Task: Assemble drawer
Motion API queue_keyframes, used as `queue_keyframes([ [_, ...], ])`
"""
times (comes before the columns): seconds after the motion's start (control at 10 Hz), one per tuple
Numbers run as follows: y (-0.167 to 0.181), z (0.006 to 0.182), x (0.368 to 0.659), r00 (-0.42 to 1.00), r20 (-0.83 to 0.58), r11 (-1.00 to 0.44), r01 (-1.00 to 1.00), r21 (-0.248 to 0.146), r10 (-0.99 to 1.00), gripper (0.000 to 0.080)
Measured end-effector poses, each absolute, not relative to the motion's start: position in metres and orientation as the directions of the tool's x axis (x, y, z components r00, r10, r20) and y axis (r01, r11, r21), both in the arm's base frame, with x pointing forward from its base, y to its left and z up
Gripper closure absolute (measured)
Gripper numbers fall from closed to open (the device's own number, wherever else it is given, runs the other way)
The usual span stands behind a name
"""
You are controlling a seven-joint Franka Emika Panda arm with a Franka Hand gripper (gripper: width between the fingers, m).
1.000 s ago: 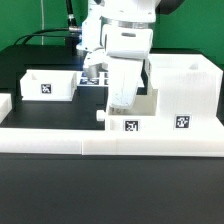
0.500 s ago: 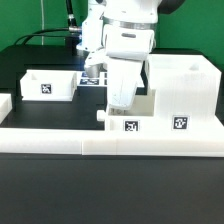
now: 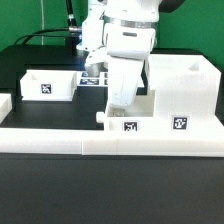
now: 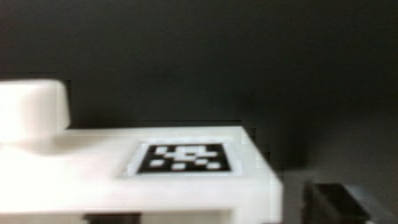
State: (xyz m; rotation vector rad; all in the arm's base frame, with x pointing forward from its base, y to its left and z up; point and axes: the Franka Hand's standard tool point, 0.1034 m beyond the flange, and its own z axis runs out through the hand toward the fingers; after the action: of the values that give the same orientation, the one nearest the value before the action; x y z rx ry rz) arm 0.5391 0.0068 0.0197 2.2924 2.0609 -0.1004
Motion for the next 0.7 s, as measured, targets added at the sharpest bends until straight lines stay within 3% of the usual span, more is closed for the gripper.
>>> queue_keyframes([
  [0.1,0.007,0.027,0.541,0.107,-0.090,-0.108,0.994,-0.003,0.990,0.0197],
  [0.2,0.007,0.034,0.542,0.108,-0.092,-0.109,0.994,-0.003,0.990,0.0164],
  [0.4,-0.002,0.050,0.543,0.107,-0.095,-0.107,0.994,0.003,0.990,0.0152],
  [0.7,-0.030,0.053,0.536,0.105,-0.105,-0.107,0.994,-0.019,0.989,0.0151],
])
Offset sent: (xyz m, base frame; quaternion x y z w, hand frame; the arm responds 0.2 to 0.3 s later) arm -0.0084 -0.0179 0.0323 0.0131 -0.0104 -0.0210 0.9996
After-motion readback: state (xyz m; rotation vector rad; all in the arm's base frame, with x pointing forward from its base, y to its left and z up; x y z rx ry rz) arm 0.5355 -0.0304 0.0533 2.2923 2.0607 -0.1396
